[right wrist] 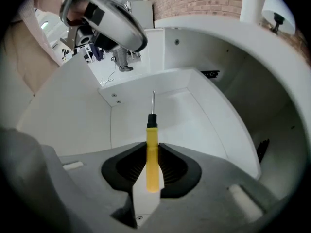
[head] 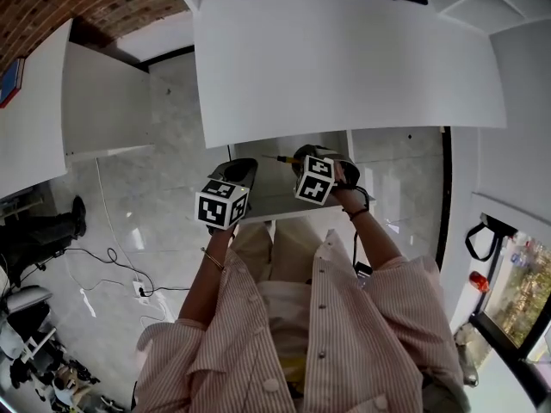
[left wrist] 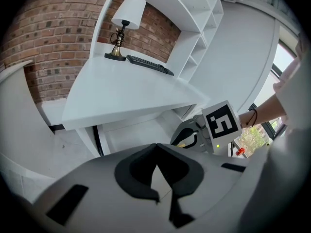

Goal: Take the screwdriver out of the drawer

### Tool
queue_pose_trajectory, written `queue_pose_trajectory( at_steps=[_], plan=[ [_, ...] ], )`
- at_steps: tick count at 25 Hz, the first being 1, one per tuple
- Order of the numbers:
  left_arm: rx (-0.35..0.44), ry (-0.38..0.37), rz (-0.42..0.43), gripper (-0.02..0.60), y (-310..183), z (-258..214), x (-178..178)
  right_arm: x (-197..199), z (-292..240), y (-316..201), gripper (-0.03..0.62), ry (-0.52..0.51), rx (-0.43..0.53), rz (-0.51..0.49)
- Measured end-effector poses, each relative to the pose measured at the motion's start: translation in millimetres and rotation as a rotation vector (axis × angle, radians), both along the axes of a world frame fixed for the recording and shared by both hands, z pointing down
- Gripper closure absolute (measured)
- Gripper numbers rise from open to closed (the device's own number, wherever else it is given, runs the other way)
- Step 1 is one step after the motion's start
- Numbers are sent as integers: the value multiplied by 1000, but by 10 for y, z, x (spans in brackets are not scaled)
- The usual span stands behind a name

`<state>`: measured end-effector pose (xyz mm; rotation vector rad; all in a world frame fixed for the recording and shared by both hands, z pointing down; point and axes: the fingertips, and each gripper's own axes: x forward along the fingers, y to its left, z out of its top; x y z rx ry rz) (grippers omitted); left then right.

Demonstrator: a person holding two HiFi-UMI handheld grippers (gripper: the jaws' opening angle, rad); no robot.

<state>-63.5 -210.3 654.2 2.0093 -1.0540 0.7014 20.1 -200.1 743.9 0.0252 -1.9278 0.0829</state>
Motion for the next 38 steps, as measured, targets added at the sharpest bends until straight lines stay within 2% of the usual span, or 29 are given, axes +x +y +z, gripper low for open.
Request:
queue_pose_trajectory(
  at_steps=[3, 11, 16, 21, 38],
  plan=[
    [41, 9, 3, 581, 19, -142, -19, 37, -190, -20, 514, -15, 37, 1],
    [176, 47, -15, 581, -56, -576, -152, 10, -697, -104, 514, -116, 107, 83],
    [254, 68, -21, 581, -106, -851, -164, -19, -1078, -149, 514, -204, 153, 127],
    [321, 80, -30, 581, -129, -1105, -187, -68, -1450, -130, 514, -320, 152, 186],
    [537, 124, -102, 581, -311, -1933, -267, 60, -2546, -452, 514, -724, 165, 553]
  ],
)
